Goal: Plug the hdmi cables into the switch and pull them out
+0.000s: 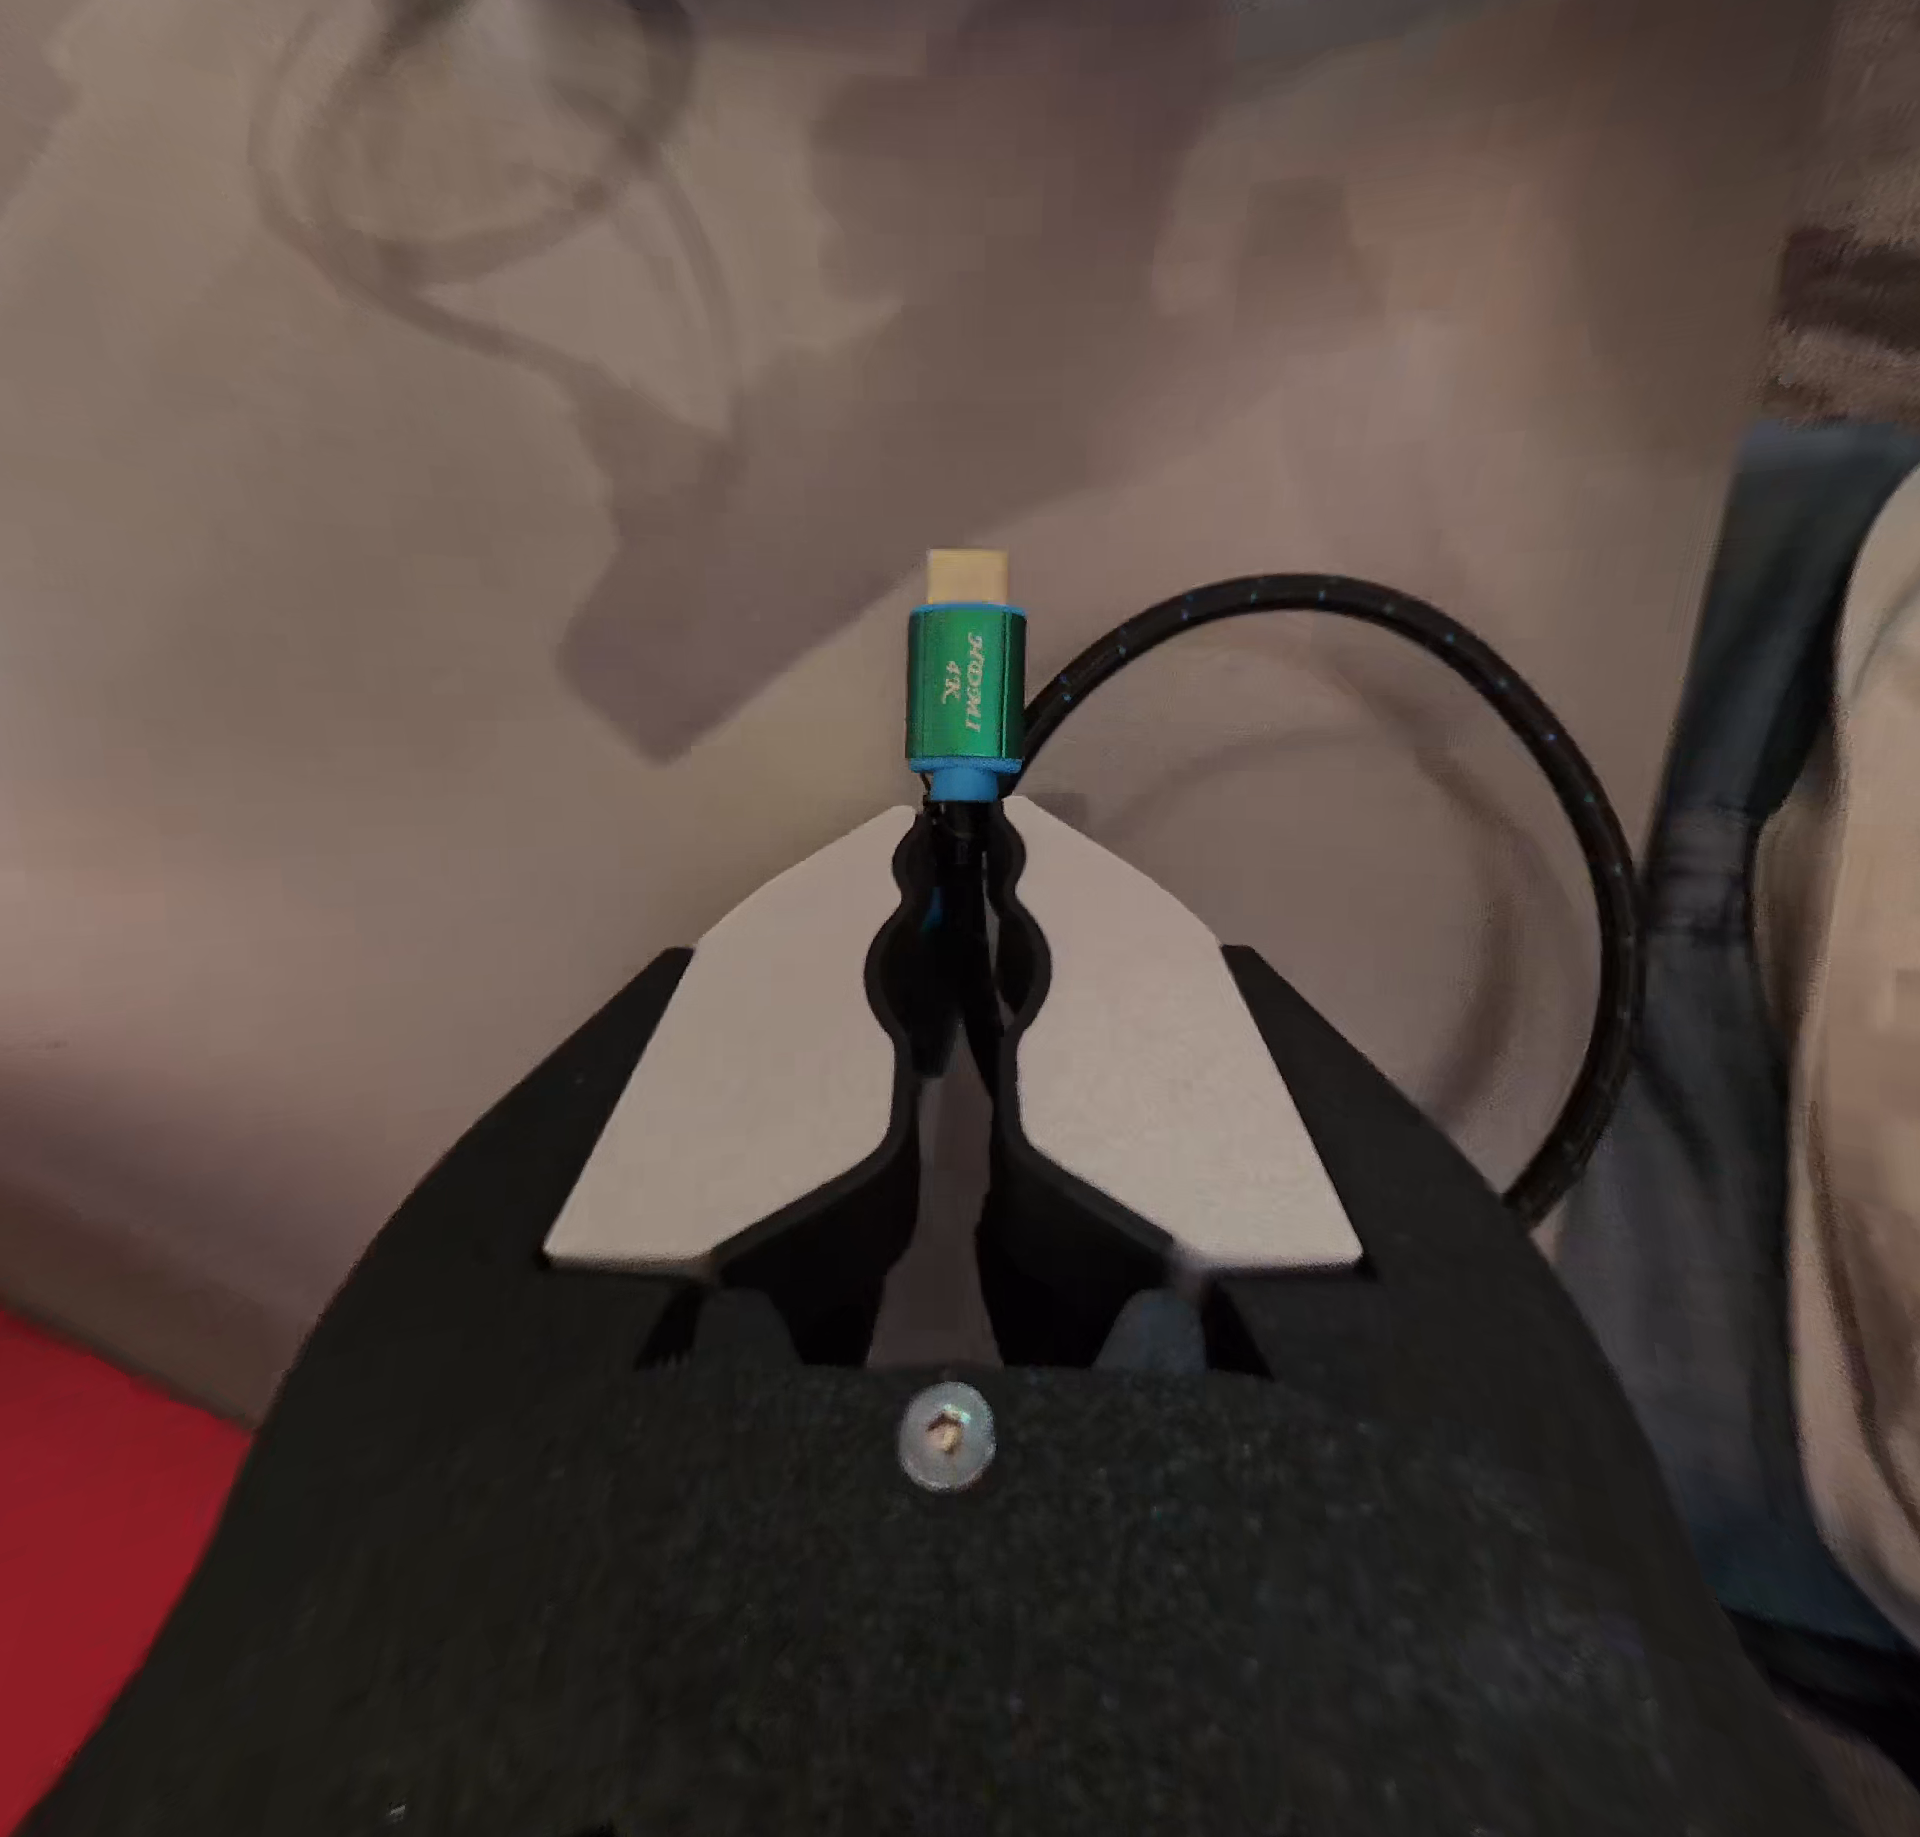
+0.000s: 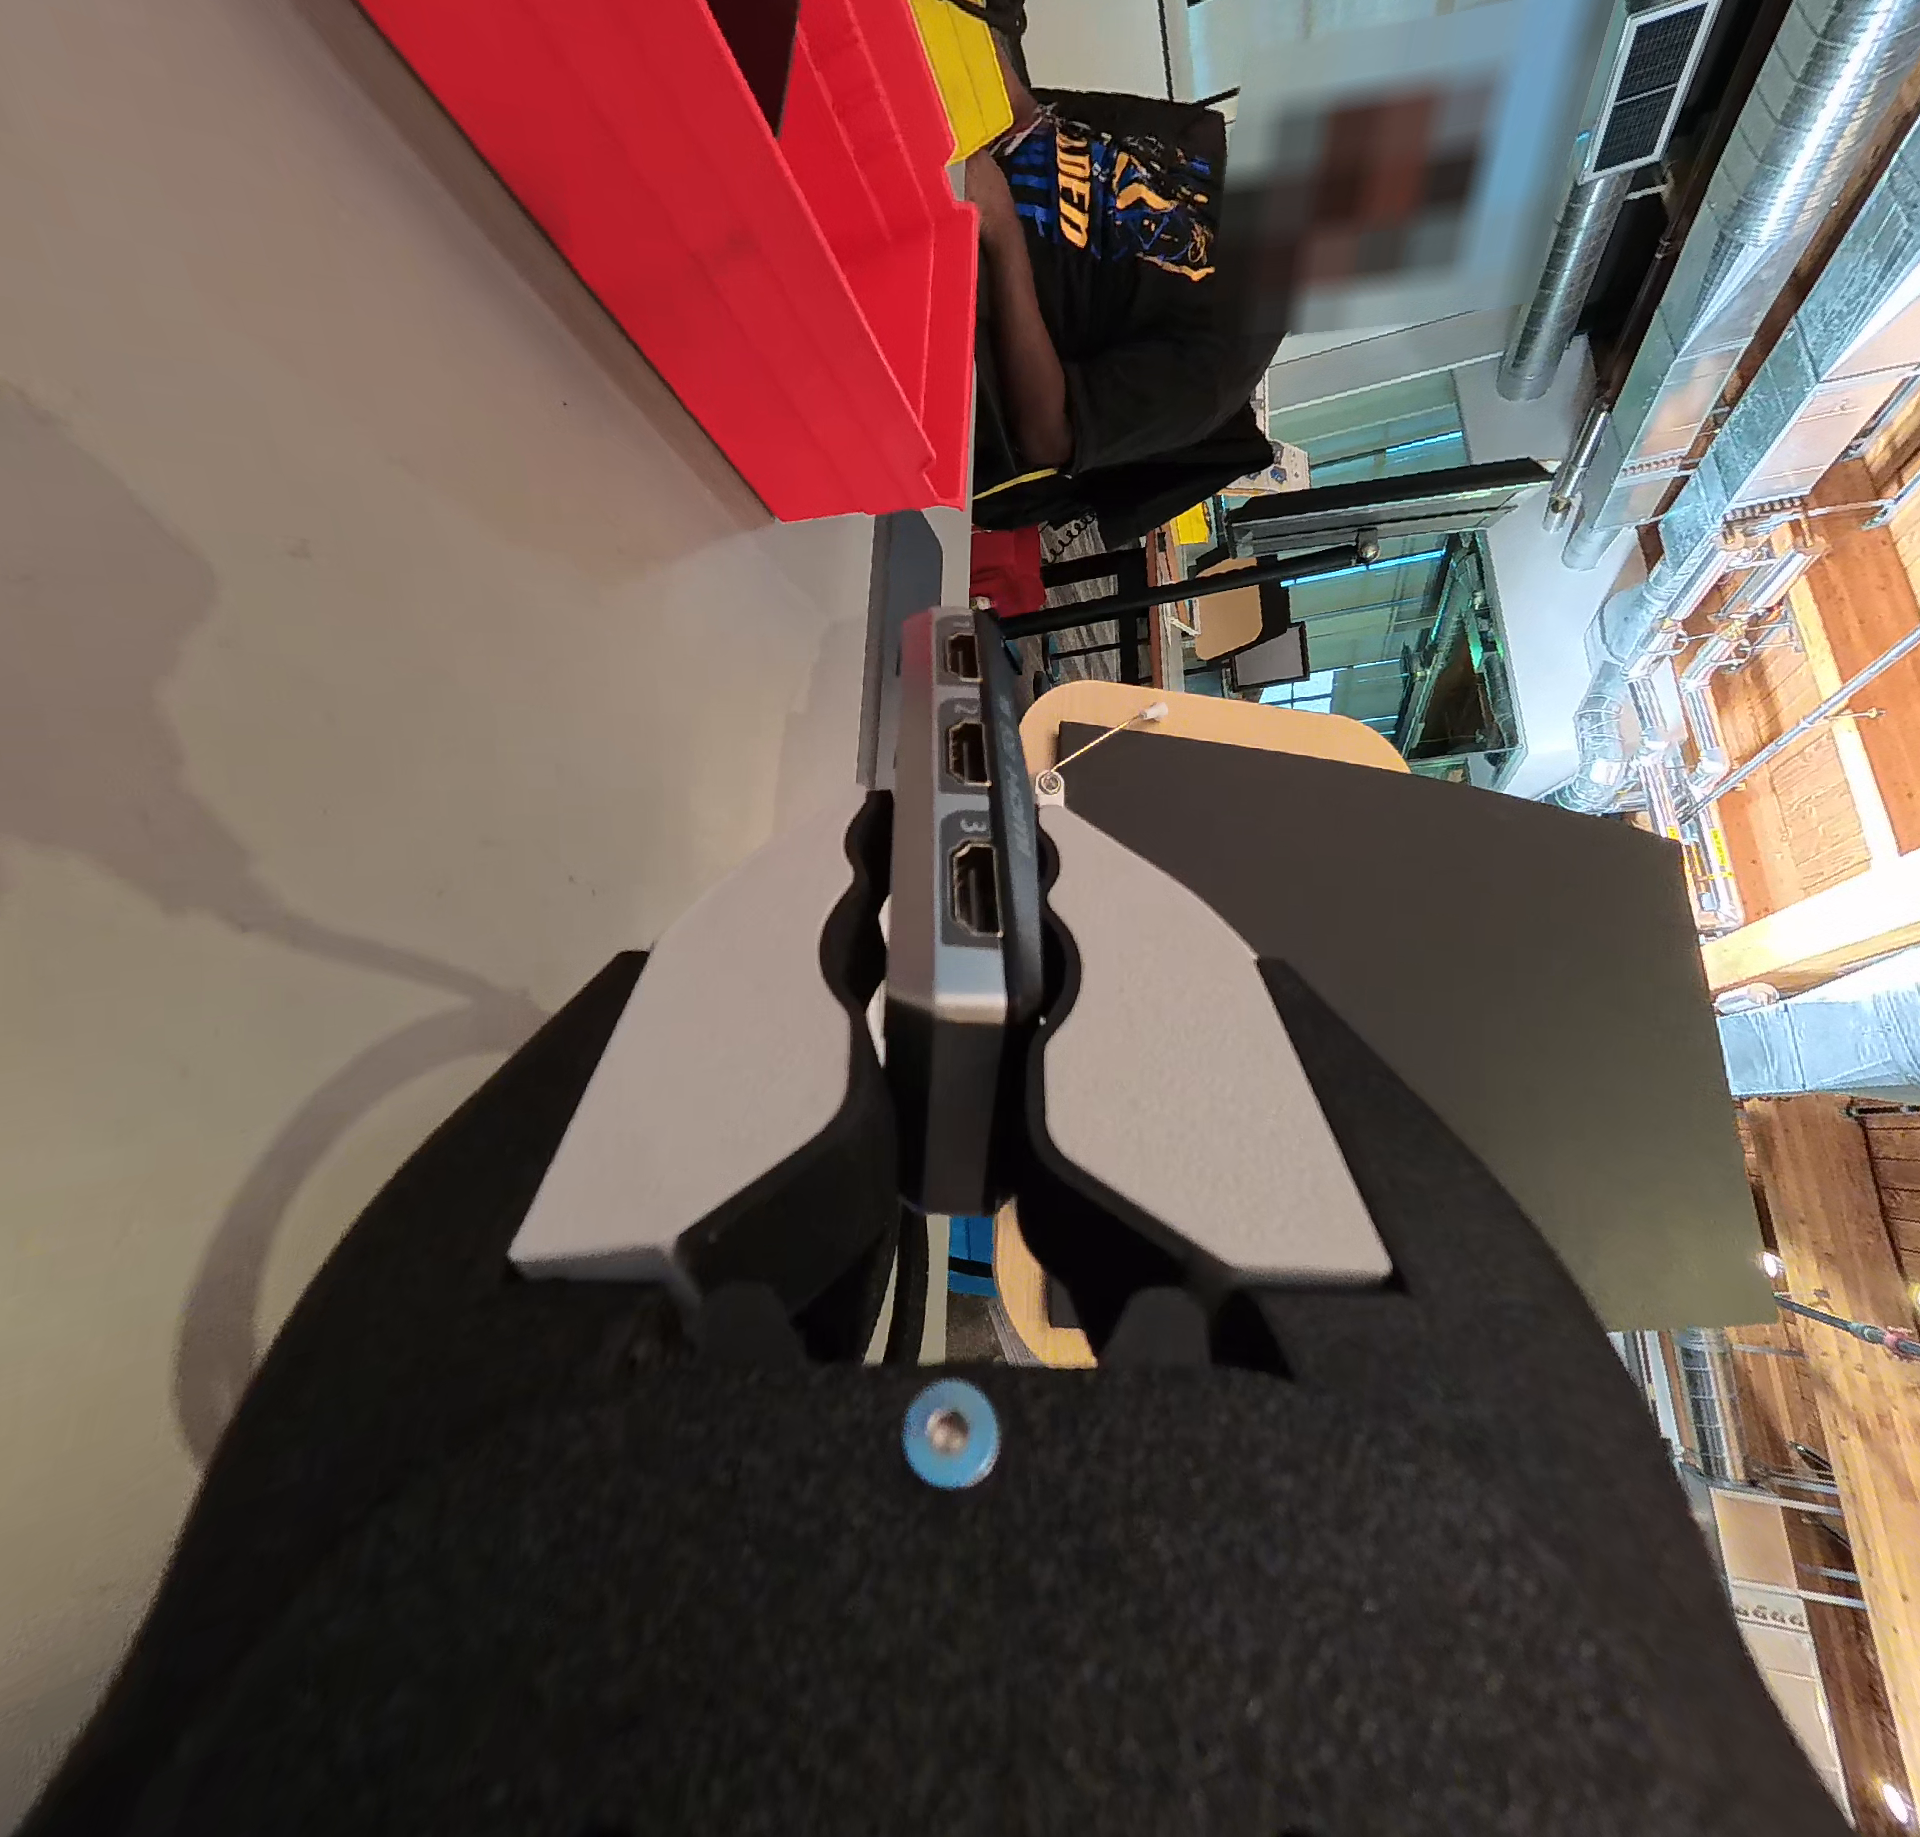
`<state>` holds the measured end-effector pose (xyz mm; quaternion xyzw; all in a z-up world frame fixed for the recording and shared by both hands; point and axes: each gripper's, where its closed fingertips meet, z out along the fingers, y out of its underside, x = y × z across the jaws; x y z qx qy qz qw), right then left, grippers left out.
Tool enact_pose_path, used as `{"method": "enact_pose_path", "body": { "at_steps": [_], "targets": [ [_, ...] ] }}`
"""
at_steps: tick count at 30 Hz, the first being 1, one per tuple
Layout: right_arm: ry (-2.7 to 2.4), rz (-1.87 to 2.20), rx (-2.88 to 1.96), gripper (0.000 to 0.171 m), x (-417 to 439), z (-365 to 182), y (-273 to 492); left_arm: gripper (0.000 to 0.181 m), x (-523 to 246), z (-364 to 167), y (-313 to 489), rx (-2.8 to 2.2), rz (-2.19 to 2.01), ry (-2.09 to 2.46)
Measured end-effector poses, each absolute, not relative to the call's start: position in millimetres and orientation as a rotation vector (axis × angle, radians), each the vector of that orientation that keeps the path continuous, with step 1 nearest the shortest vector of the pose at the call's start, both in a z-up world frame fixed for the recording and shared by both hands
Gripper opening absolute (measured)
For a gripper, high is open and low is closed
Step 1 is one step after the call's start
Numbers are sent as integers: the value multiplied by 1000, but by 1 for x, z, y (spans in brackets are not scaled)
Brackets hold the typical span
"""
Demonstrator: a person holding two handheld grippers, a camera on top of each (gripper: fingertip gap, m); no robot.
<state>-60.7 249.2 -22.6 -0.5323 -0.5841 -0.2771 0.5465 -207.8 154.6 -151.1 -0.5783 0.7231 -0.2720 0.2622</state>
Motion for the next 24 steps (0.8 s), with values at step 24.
{"method": "enact_pose_path", "body": {
  "at_steps": [24],
  "targets": [
    [-1338,-889,-1235,23,-55,-15,259,9,-139,-31,238,-2050,-579,1806]
  ]
}}
